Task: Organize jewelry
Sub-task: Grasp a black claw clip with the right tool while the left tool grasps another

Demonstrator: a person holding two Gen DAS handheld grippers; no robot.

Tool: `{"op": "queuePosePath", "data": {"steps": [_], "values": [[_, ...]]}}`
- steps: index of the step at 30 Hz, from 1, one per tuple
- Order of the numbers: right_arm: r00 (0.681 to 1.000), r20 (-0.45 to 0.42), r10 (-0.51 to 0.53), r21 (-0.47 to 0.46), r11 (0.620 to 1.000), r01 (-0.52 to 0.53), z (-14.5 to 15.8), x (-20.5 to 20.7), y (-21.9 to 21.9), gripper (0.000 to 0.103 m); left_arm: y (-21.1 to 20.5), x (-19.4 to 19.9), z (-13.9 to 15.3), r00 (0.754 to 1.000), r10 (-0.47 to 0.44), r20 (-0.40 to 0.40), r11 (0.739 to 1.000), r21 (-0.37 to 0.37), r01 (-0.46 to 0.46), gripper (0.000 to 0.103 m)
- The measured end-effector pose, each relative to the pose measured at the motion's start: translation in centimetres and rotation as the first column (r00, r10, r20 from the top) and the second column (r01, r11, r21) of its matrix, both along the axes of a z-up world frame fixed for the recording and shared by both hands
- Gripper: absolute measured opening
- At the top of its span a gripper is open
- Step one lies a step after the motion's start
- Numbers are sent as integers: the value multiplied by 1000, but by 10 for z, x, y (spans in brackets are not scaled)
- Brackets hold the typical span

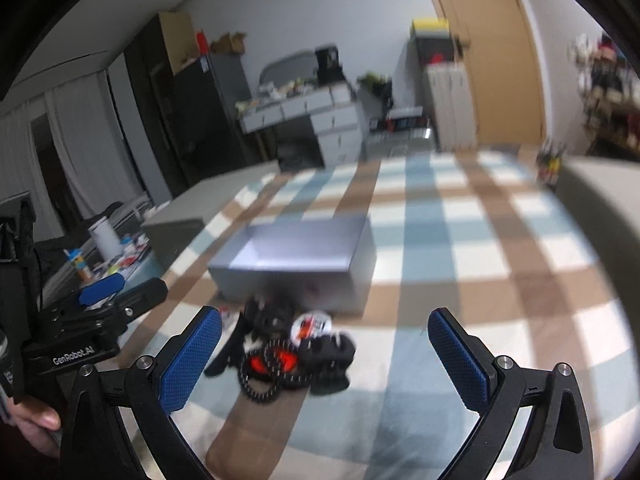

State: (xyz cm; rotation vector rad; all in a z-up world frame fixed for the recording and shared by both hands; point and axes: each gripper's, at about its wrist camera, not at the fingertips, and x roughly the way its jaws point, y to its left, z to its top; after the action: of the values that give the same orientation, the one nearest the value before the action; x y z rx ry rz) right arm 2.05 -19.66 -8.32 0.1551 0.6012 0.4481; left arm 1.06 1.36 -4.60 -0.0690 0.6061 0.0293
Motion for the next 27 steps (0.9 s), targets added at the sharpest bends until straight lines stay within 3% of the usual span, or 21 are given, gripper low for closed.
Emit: {"op": "queuePosePath", "data": {"steps": [6, 13, 18, 20, 25, 27], "values": [[989, -146, 21, 81, 997, -9, -33, 23, -6, 98, 5, -1, -15, 999, 10, -51, 1000, 5, -9, 102], [986, -159, 41, 53, 998, -33, -39, 30, 5, 92, 6, 0, -24, 997, 10, -78, 1000, 2, -10, 102], [983, -173, 65, 29, 998, -61, -42, 32, 14, 68, 9, 2, -25, 996, 8, -88, 1000, -9, -8, 102], [980, -183, 75, 30, 997, -71, -44, 35, 15, 46, 11, 3, -26, 996, 3, -94, 1000, -18, -4, 102], [982, -167, 90, 53, 995, -83, -43, 32, 10, 29, 15, 6, -28, 995, -4, -104, 999, -37, 0, 102], [983, -161, 89, 67, 995, -79, -42, 31, 6, 29, 17, 6, -28, 994, -7, -110, 999, -50, 1, 102]]}}
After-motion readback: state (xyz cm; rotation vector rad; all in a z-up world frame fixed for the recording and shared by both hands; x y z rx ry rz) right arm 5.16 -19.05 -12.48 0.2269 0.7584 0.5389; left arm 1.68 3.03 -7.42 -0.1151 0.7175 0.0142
